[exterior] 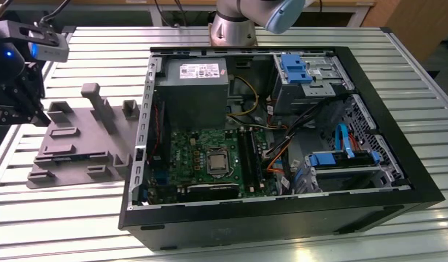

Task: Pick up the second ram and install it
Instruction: 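Pick up the second ram and move it above second insertion slot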

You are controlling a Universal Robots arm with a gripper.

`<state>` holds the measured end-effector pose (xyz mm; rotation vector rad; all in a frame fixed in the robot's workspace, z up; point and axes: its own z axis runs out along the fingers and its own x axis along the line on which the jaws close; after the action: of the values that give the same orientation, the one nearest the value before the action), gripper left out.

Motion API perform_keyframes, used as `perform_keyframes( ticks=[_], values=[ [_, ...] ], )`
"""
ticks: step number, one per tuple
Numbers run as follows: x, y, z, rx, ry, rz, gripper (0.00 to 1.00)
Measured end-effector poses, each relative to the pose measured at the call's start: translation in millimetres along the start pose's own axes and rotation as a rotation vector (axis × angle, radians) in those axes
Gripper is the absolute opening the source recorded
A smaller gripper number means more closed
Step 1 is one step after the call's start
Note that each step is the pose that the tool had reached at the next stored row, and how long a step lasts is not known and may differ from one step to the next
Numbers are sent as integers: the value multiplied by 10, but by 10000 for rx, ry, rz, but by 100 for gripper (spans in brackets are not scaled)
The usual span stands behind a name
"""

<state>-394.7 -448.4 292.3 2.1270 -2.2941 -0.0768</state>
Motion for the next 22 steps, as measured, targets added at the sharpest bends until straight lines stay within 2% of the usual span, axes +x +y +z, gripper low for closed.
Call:
perform_keyframes(
  ticks=[22],
  values=[
    [3,-5,119,-1,2,-47,11]
  ],
)
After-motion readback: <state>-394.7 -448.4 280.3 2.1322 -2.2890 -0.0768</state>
